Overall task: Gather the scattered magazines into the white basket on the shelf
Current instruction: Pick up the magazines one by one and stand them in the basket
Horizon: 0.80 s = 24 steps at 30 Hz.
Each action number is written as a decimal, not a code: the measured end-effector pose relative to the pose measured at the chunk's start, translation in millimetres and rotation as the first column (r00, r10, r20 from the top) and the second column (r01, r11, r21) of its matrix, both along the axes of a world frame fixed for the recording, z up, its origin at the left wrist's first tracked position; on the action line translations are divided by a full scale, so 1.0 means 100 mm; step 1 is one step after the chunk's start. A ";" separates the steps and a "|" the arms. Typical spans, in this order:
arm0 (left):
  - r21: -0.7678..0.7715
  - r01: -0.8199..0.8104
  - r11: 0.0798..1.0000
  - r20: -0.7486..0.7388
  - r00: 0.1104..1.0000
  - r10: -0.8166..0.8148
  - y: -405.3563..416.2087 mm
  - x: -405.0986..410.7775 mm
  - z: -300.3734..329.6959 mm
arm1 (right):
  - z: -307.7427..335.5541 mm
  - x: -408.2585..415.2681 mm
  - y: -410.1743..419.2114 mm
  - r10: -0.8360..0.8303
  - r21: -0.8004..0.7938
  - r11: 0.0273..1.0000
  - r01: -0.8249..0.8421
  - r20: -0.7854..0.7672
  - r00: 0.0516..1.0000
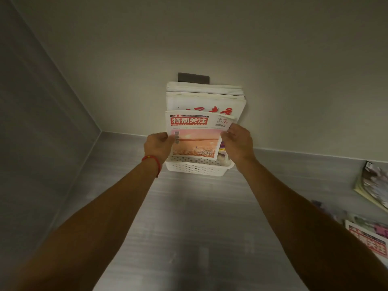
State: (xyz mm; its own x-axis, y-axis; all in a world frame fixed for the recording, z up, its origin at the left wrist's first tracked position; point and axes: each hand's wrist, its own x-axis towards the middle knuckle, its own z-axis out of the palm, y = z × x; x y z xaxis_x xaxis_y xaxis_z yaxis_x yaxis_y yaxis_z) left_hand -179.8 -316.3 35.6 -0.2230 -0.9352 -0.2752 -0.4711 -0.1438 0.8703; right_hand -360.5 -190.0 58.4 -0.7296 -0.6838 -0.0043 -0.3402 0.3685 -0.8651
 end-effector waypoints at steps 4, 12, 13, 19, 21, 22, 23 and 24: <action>-0.007 0.046 0.999 0.006 0.999 -0.046 0.02 -0.04 -0.01 | 0.01 0.04 0.03 0.052 -0.060 0.997 -0.039 0.220 0.974; -0.108 -0.107 0.988 -0.019 0.994 0.106 0.47 -0.07 0.06 | -0.10 0.01 0.71 0.099 -0.104 0.991 -0.078 0.216 0.971; -0.191 -0.093 0.977 -0.013 0.996 0.092 0.64 -0.09 0.07 | -0.18 -0.02 0.91 0.095 -0.083 0.993 -0.081 0.180 0.979; -0.264 0.299 0.917 0.060 0.954 -0.294 1.96 -0.47 -0.16 | -0.73 -0.41 2.48 -0.090 0.110 0.990 0.088 0.013 0.996; -0.219 0.473 0.853 0.115 0.881 -0.459 2.41 -0.64 -0.30 | -0.89 -0.60 3.04 -0.239 0.216 0.948 0.235 -0.004 0.971; -0.187 0.552 0.813 0.134 0.834 -0.535 2.62 -0.72 -0.36 | -0.93 -0.71 3.32 -0.311 0.269 0.913 0.307 -0.027 0.950; -0.153 0.619 0.770 0.153 0.785 -0.601 2.82 -0.80 -0.41 | -0.96 -0.81 3.58 -0.376 0.320 0.872 0.371 -0.051 0.925; -0.123 0.678 0.725 0.175 0.734 -0.656 3.00 -0.89 -0.45 | -0.96 -0.91 3.83 -0.445 0.348 0.829 0.438 -0.067 0.893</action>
State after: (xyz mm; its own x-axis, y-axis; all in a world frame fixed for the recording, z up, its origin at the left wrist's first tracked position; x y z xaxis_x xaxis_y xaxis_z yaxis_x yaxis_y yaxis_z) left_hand -268.4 -16.5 -9.5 -0.7848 -0.5891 -0.1925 -0.4830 0.3867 0.7856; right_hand -451.9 192.8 -38.0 -0.9511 -0.2408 -0.1935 -0.0562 0.7509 -0.6580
